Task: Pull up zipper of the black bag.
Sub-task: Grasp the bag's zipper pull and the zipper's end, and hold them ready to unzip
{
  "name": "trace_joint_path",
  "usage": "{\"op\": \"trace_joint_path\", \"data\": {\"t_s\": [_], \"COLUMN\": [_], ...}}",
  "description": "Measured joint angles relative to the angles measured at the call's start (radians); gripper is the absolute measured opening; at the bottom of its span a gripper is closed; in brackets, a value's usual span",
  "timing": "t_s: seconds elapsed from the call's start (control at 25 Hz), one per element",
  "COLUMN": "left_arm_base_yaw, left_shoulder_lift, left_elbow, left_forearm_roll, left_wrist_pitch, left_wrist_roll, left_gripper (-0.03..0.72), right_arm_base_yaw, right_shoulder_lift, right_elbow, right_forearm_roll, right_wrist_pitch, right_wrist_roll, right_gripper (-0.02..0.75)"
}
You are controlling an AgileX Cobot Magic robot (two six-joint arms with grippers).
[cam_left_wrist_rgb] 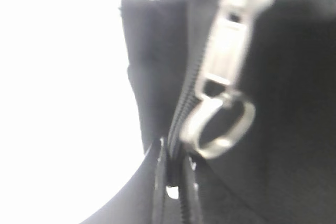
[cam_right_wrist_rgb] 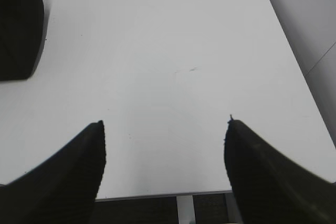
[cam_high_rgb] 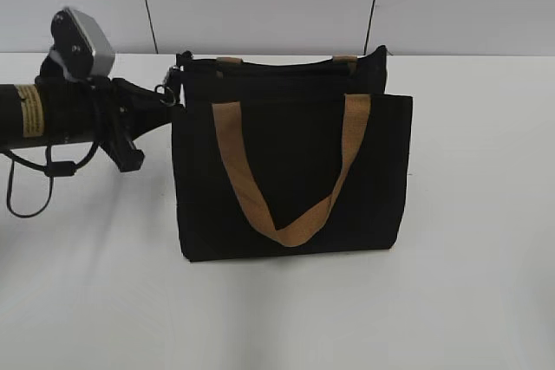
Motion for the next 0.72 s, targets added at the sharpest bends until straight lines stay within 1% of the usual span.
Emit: {"op": "trace_joint_path", "data": {"t_s": [0.16, 0.24, 0.36, 0.48, 0.6, 0.72], "left_arm_base_yaw": [0.000, 0.000, 0.000, 0.000, 0.000, 0.000], "left_shoulder_lift": [-0.098, -0.154, -0.217, -0.250, -0.266, -0.267], "left_elbow": [0.000, 0.000, 0.000, 0.000, 0.000, 0.000], "left_forearm_roll": [-0.001, -0.018, -0.029, -0.029, -0.025, -0.004], "left_wrist_pitch": [0.082, 0.123, 0.176, 0.193, 0.197, 0.200], "left_wrist_roll": [-0.028, -0.037, -0.079, -0.132, -0.161, -0.207], "left_gripper": [0.022, 0.022, 0.022, 0.022, 0.022, 0.022], "right_arm_base_yaw": [0.000, 0.000, 0.000, 0.000, 0.000, 0.000], "right_shoulder_lift": [0.000, 0.000, 0.000, 0.000, 0.000, 0.036], "right_elbow": [0.000, 0.000, 0.000, 0.000, -0.006, -0.043], "right_forearm_roll": [0.000, 0.000, 0.000, 0.000, 0.004, 0.004], "right_wrist_pitch": [0.000, 0.000, 0.000, 0.000, -0.003, -0.056], "right_wrist_roll": [0.000, 0.000, 0.000, 0.000, 0.000, 0.000], "right_gripper": [0.537, 0.537, 0.537, 0.537, 0.537, 0.537]}}
